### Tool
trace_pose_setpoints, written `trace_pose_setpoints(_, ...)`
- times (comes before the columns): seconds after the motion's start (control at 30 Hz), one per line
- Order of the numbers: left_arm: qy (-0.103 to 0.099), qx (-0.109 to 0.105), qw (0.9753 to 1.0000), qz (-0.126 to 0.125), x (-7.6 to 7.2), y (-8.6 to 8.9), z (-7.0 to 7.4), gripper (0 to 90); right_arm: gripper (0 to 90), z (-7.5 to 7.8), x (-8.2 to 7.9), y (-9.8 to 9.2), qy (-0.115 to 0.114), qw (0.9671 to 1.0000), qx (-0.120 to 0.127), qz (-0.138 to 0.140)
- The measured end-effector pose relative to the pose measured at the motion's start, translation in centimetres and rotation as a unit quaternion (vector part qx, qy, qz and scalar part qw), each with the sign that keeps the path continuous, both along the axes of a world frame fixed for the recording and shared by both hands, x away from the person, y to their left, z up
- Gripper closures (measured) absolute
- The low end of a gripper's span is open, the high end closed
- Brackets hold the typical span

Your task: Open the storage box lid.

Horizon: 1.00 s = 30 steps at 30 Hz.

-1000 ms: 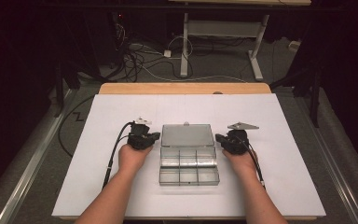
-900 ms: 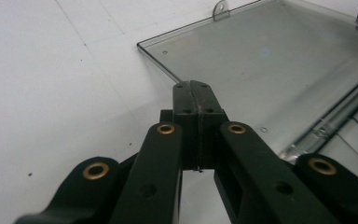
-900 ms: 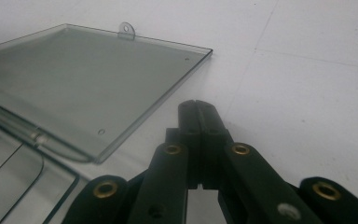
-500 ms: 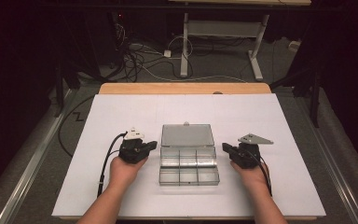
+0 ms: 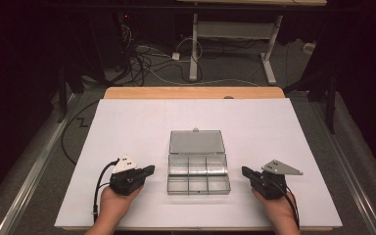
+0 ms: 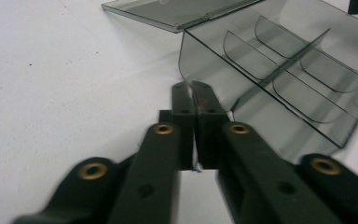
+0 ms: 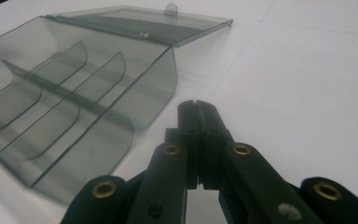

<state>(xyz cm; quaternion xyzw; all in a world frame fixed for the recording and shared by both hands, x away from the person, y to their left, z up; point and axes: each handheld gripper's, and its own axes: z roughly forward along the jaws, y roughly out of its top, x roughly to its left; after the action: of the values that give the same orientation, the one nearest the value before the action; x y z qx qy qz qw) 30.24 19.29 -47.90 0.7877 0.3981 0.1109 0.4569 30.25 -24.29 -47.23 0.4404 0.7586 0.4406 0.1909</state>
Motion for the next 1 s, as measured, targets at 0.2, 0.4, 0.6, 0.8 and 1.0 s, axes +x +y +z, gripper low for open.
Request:
trace_pose_setpoints(0.2,-0.014,0.006,0.9999,-0.005,-1.2,0.3,-0.3,74.2,76.5,-0.3,-1.6,-0.5,0.001,1.0,-0.005,0.003)
trace_pose_setpoints(0.4,-0.008,0.004,0.9999,-0.013,-1.3,0.4,-0.5,47.4,44.1,-0.6,-1.9,-0.9,-0.005,0.9999,-0.009,0.011)
trace_pose_setpoints(0.6,-0.002,0.0,1.0,0.003,-1.0,0.7,-0.5,16.1,12.2,-0.4,-2.3,-0.9,-0.023,0.9997,-0.011,0.003)
trace_pose_setpoints(0.8,-0.001,0.001,1.0,-0.005,-1.2,0.8,-0.3,0.0,0.6,-0.4,-2.5,-1.1,-0.017,0.9998,-0.01,0.001)
trace_pose_setpoints(1.0,-0.007,0.007,0.9997,-0.02,-1.2,0.6,-0.1,0.0,0.6,-0.2,-2.4,-1.2,-0.021,0.9997,-0.01,-0.003)
